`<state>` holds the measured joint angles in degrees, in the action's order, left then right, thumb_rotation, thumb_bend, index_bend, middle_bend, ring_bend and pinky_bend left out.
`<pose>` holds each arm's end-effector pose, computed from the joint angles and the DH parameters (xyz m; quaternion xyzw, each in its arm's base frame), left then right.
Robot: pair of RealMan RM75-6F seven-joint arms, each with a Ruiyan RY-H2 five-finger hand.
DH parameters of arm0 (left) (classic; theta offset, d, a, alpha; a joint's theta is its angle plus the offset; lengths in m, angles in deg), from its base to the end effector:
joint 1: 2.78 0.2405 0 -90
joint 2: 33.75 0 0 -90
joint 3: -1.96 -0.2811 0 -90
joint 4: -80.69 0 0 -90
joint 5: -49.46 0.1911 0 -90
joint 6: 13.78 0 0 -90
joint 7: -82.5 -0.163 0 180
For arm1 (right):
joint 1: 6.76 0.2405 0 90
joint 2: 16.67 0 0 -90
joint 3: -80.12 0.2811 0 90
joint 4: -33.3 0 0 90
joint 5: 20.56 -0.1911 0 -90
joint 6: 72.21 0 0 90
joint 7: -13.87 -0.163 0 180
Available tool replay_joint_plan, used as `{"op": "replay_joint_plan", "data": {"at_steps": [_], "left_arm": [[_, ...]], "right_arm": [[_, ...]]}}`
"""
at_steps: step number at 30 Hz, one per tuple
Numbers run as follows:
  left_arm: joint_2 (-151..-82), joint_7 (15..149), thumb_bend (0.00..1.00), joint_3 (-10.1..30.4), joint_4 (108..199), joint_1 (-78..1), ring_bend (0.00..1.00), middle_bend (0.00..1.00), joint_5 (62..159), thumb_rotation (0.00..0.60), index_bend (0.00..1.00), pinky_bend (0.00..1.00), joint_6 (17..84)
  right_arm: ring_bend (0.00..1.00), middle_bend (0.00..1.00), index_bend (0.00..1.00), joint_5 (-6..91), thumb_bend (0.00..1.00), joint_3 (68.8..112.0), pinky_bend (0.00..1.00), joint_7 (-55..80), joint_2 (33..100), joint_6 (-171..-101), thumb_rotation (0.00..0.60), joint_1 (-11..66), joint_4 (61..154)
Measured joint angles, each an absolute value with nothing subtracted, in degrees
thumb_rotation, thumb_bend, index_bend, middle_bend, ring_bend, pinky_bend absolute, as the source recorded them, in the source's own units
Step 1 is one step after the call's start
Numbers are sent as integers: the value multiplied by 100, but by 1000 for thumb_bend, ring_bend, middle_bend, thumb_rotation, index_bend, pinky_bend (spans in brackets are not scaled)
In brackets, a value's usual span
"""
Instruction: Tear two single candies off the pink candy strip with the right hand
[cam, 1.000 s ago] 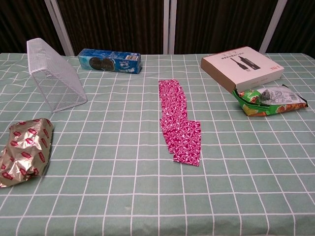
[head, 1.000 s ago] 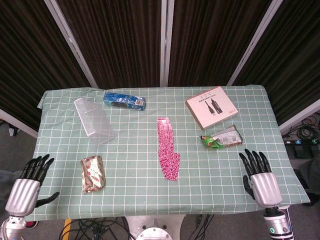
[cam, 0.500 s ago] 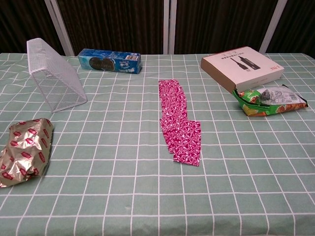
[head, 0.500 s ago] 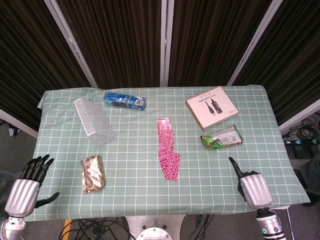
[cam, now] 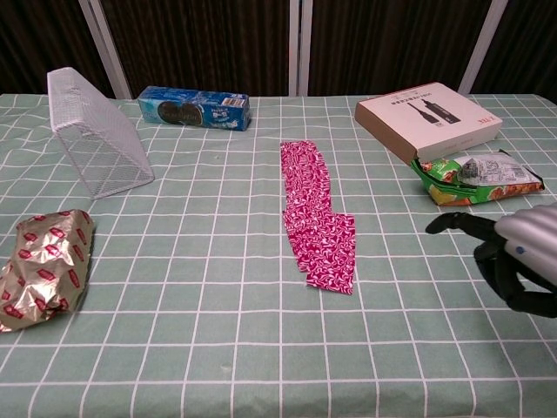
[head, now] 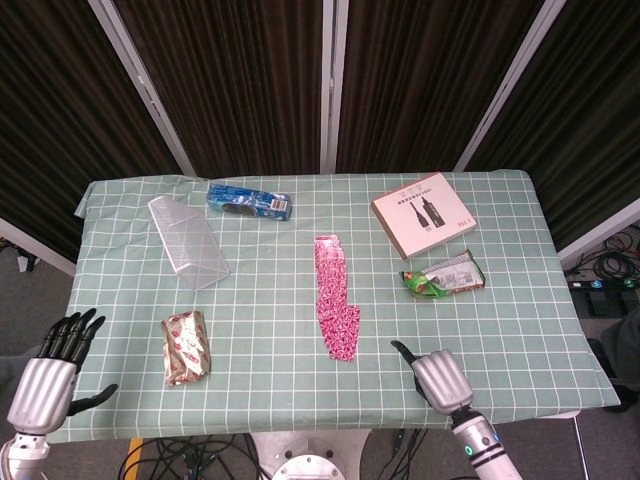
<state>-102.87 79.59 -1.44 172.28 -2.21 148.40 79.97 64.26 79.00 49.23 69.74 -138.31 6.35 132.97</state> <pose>-0.3031 0.1467 0.1534 -0.6237 -0.3648 -0.4277 0.5431 -0.2274 -0.2002 -0.0019 0.7640 -0.3618 0.3132 0.4328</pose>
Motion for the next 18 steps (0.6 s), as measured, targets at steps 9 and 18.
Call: {"op": "replay_joint_plan", "data": {"at_steps": [9, 18], "left_arm": [[-10286, 8179, 14, -99, 17074, -248, 0, 8, 14669, 580, 50, 87, 7908], [-10261, 8282, 13, -82, 17007, -248, 0, 8, 14604, 582, 50, 87, 7901]], "right_arm": [[851, 909, 205, 5118, 1000, 8435, 761, 6157, 8346, -13513, 600, 1139, 13086], [851, 907, 205, 4420, 1000, 8613, 760, 6919, 8855, -13680, 600, 1467, 12831]]}}
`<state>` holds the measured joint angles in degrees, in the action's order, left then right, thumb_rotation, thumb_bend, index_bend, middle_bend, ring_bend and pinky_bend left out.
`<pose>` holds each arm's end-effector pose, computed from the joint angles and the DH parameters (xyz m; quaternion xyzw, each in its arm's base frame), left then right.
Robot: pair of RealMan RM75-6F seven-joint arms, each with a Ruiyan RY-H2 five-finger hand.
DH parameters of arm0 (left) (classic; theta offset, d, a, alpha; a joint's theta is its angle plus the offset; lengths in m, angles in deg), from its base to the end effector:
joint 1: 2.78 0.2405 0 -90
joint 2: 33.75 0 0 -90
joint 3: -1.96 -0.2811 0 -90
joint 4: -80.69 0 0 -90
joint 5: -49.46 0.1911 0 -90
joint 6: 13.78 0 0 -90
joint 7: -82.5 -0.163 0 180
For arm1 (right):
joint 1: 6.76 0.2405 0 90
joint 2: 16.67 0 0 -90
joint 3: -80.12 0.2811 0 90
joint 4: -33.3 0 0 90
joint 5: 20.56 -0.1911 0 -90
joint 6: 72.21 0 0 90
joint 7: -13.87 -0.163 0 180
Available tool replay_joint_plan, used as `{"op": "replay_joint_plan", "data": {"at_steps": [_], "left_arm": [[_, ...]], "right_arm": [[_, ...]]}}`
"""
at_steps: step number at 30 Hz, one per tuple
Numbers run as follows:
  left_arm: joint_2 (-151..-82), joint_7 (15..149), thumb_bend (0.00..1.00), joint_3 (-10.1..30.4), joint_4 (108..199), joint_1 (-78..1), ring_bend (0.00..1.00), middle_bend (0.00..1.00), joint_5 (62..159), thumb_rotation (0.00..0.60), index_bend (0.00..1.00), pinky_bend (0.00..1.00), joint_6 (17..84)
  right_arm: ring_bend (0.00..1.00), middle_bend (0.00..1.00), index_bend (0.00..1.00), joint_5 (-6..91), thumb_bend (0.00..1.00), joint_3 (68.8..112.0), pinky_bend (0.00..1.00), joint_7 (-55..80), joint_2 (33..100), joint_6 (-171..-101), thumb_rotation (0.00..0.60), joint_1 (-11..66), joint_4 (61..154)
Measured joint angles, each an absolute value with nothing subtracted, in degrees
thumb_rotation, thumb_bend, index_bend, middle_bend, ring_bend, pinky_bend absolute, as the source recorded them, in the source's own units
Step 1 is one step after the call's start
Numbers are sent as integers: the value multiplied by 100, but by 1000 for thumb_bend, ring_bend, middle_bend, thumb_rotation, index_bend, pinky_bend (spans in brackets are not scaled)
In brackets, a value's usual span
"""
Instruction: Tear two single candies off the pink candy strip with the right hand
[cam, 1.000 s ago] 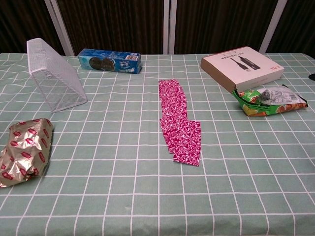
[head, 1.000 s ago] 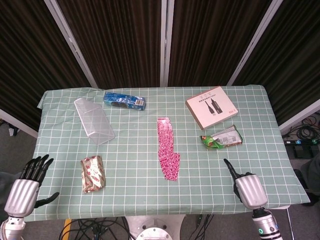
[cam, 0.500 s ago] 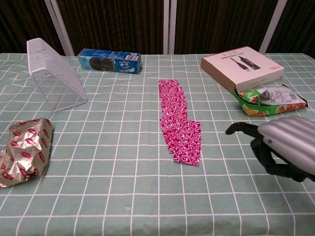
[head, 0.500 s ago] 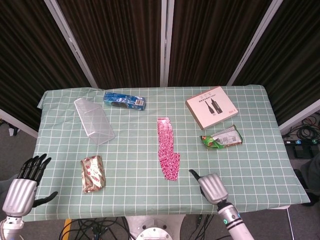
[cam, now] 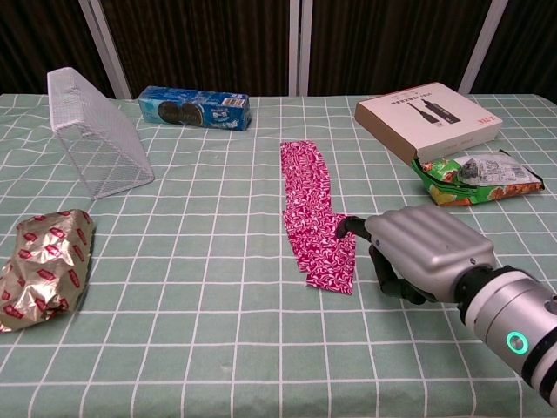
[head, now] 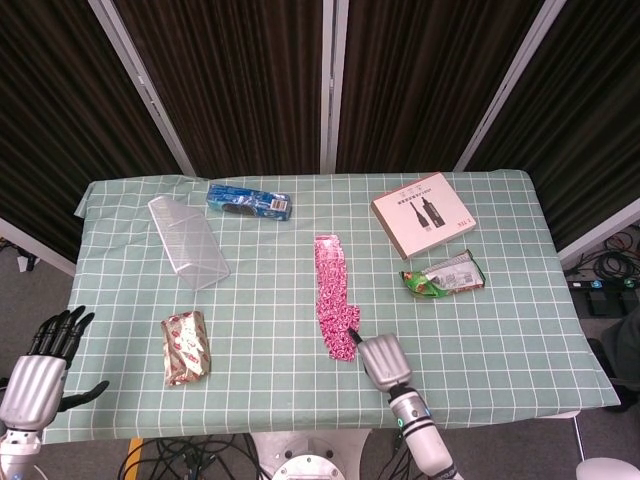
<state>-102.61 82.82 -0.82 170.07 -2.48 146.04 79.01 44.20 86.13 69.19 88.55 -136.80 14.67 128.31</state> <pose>-0.3163 0.1510 0.1577 -0.6149 -0.3781 -0.4206 0.5496 -0.1685 -0.2383 -0.0851 0.7653 -0.3737 0.2786 0.4438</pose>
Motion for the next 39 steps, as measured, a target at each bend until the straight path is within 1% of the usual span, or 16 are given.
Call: {"op": "replay_joint_plan", "data": {"at_steps": [5, 9, 17, 28, 33, 39], "left_arm": [[-10267, 8289, 13, -84, 16988, -253, 0, 8, 14594, 581, 50, 87, 7885], [-10264, 8295, 13, -84, 16984, -254, 0, 8, 14588, 582, 50, 87, 7884], [-10237, 8332, 13, -77, 16988, -246, 0, 8, 14578, 579, 50, 87, 7909], [-10196, 8376, 14, -76, 16989, -243, 0, 8, 14572, 579, 50, 87, 7918], [-10190, 8363, 13, -76, 16994, -243, 0, 8, 14568, 581, 50, 87, 7918], [-10182, 8375, 14, -75, 16986, -237, 0, 8, 14560, 582, 50, 87, 7924]], "right_arm": [[851, 907, 208, 4164, 1000, 8611, 760, 7101, 8910, -13744, 600, 1583, 12818], [851, 907, 241, 3846, 1000, 8610, 760, 7241, 8920, -13736, 600, 1688, 12846], [851, 907, 245, 3462, 1000, 8616, 760, 7379, 8972, -13771, 600, 1947, 12880], [851, 907, 200, 3308, 1000, 8528, 760, 7402, 8995, -13950, 600, 2150, 12985], [851, 907, 126, 3089, 1000, 8559, 760, 7518, 9067, -13963, 600, 2288, 12970], [851, 907, 112, 2783, 1000, 8582, 761, 7694, 9106, -14062, 600, 2431, 12971]]}}
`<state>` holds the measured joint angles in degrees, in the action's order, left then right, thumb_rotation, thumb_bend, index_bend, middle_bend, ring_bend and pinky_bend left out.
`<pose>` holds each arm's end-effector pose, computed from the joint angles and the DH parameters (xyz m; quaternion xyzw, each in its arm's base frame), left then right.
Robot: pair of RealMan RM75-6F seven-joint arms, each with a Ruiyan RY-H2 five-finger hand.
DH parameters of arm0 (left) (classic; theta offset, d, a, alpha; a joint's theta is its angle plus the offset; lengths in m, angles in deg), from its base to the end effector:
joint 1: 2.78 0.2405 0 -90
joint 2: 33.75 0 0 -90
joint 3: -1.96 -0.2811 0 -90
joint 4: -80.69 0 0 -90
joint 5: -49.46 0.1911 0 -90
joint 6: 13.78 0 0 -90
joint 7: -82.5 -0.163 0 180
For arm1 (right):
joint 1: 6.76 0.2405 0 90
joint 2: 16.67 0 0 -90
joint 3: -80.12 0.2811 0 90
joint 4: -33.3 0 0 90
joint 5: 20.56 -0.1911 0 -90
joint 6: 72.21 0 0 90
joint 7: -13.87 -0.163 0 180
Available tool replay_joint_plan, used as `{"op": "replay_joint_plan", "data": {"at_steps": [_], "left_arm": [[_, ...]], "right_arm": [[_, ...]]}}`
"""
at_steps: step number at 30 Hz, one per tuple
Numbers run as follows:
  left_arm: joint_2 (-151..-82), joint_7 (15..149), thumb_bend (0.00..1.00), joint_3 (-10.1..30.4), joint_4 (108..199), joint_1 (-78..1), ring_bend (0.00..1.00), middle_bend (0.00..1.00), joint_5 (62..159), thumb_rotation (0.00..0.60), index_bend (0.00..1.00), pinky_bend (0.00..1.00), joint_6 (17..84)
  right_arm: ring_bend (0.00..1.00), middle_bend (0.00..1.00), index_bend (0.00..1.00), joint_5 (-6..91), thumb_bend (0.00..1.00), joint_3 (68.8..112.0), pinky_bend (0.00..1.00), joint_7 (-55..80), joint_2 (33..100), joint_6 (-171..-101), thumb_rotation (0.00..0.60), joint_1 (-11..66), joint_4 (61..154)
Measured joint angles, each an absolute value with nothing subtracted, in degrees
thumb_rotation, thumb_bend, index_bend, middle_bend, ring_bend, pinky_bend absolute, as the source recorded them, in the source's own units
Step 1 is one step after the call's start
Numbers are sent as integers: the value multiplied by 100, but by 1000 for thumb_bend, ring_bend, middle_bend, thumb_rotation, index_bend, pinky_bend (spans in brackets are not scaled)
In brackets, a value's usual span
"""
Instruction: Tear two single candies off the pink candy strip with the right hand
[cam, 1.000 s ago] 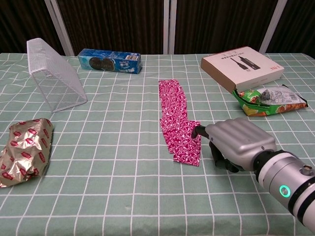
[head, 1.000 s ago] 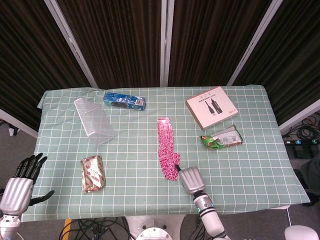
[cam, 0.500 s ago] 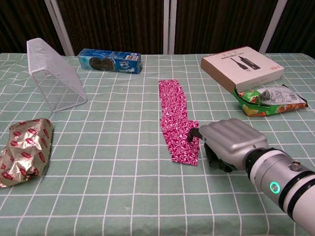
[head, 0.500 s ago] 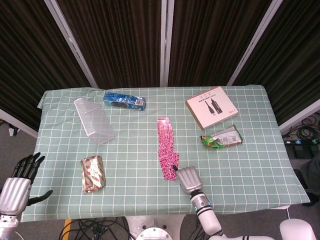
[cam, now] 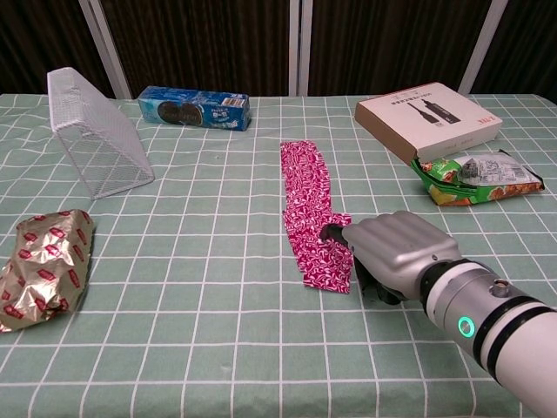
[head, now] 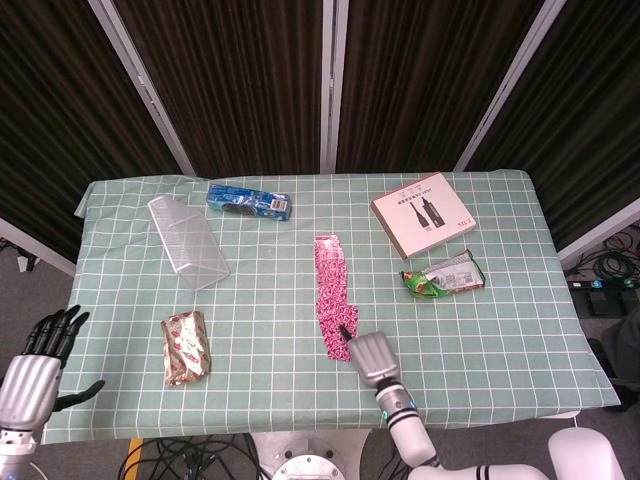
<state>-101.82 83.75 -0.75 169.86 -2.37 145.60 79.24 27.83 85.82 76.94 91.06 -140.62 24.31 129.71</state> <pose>-0.3192 0.1507 0.1635 -0.6121 -0.3788 -0.4193 0.5532 -0.1518 -0.2533 -0.1034 0.7837 -0.3823 0.2183 0.4383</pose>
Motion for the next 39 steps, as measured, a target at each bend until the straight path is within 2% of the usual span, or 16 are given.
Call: {"op": "replay_joint_plan", "data": {"at_steps": [13, 39], "left_arm": [[-10187, 8360, 13, -87, 16982, -234, 0, 8, 14556, 580, 50, 87, 7904], [-10133, 8178, 14, -142, 17168, -259, 0, 8, 14556, 581, 50, 87, 7763]], "right_arm": [[851, 907, 131, 2495, 1000, 8400, 760, 7667, 8923, -14203, 600, 2565, 13096], [851, 907, 177, 2069, 1000, 7977, 761, 7072, 7912, -14332, 600, 2387, 13346]]}}
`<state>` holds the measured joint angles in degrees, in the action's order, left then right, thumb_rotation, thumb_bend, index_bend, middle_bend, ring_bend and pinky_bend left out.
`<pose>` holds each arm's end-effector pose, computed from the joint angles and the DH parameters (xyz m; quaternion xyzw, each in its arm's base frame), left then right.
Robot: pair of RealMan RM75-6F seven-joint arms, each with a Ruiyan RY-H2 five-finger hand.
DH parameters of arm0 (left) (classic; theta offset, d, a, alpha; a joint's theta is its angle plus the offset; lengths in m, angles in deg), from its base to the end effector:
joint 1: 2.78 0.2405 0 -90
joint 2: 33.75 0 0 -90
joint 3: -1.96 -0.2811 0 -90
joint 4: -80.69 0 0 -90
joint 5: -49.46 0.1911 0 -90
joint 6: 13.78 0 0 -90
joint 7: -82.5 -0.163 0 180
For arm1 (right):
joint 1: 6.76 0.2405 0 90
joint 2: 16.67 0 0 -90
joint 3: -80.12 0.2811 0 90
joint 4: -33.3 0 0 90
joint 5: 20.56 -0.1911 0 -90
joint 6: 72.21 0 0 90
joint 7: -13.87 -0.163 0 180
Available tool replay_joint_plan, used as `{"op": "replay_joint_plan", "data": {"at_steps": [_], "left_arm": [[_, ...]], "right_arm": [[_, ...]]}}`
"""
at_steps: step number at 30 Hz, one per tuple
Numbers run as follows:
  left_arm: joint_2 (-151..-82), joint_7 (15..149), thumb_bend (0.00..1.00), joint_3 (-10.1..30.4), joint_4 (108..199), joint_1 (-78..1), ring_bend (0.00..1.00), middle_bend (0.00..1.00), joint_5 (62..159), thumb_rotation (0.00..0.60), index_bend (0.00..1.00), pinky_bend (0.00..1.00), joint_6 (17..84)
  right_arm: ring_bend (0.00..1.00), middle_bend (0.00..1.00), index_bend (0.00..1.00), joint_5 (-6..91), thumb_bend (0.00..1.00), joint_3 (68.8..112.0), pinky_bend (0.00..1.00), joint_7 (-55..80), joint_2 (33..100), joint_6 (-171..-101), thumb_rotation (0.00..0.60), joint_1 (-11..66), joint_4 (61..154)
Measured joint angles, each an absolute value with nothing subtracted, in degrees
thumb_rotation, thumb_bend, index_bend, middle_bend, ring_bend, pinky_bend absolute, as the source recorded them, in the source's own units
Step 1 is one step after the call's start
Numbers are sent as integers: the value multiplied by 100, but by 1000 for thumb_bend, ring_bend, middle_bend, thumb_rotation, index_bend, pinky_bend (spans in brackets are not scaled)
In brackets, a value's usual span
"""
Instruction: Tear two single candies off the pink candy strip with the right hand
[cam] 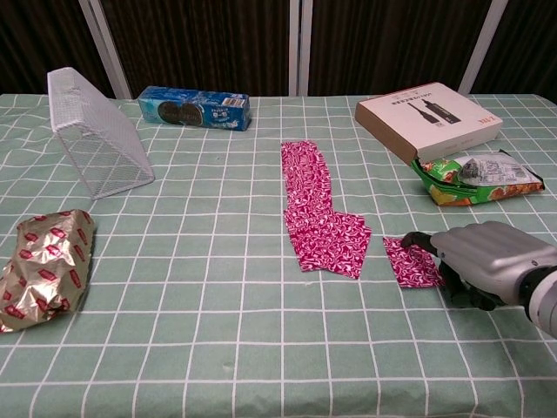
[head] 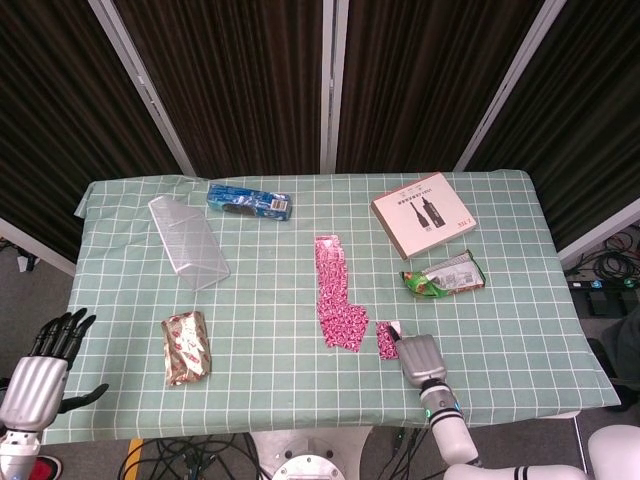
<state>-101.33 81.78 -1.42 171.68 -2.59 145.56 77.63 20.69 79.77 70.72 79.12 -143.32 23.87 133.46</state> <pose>-0.3161 0.1497 0.1587 -0.6218 -0.3852 -0.4056 0.5481 -0.2279 -0.2512 -0.0548 0.7596 -0.4222 0.1359 0.4757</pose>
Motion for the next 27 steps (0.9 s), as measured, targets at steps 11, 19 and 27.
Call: {"op": "replay_joint_plan", "data": {"at_steps": [11, 19, 27], "left_arm": [[-10130, 8169, 14, -136, 17190, -273, 0, 8, 14582, 582, 50, 87, 7768], [-10105, 8209, 13, -133, 17194, -256, 0, 8, 14593, 581, 50, 87, 7816], [-10064, 8307, 13, -117, 17154, -239, 0, 8, 14527, 580, 50, 87, 7828]], "right_arm": [[851, 907, 180, 2525, 1000, 7851, 761, 6540, 7427, -14537, 600, 2186, 13694], [851, 907, 167, 3170, 1000, 7925, 760, 6269, 7570, -14643, 600, 2175, 13904], [851, 907, 149, 2525, 1000, 8269, 761, 6686, 8292, -14404, 600, 2484, 13426]]}}
